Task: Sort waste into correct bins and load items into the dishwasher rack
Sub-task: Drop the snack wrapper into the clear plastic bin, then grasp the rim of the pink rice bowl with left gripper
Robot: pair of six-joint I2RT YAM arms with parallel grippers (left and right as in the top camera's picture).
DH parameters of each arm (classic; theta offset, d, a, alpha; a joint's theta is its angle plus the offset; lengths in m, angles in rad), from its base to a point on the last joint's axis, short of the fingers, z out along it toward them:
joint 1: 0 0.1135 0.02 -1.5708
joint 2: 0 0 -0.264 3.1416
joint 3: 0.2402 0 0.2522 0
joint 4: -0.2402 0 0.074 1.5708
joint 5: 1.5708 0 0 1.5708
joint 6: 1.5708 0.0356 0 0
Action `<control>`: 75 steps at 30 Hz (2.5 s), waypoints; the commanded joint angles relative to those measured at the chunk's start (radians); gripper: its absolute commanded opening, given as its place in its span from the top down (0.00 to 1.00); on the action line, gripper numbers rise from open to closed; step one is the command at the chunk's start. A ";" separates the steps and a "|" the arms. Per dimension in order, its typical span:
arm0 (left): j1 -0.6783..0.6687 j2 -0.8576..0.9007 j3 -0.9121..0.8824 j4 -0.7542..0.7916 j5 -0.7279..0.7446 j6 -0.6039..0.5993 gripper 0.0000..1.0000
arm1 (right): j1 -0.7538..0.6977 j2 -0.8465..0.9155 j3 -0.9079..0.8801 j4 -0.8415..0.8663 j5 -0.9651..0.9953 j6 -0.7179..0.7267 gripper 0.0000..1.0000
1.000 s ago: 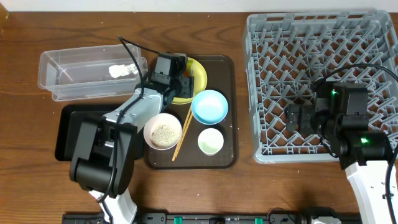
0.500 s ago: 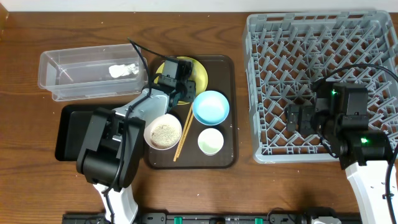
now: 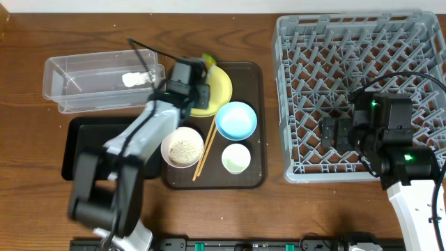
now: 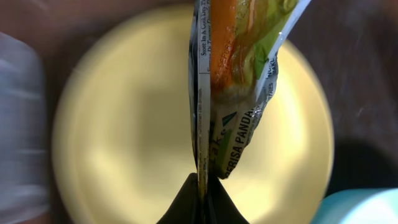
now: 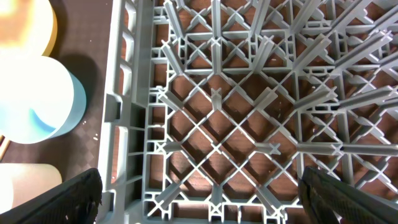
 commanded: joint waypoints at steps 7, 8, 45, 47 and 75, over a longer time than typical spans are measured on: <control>0.240 -0.167 0.011 -0.006 -0.074 -0.115 0.94 | 0.006 -0.006 0.021 -0.001 0.002 0.010 0.01; 0.266 -0.162 0.011 -0.008 -0.074 -0.155 0.93 | 0.006 -0.006 0.021 -0.001 0.002 0.010 0.01; 0.112 -0.246 -0.004 -0.560 0.121 -0.299 0.54 | 0.006 -0.006 0.021 -0.001 0.002 0.010 0.01; 0.068 -0.242 -0.013 -0.562 0.121 -0.299 0.54 | 0.006 -0.006 0.021 -0.001 0.001 0.010 0.01; -0.154 0.006 -0.050 -0.478 0.065 -0.359 0.94 | 0.006 -0.006 0.021 -0.020 0.002 0.009 0.01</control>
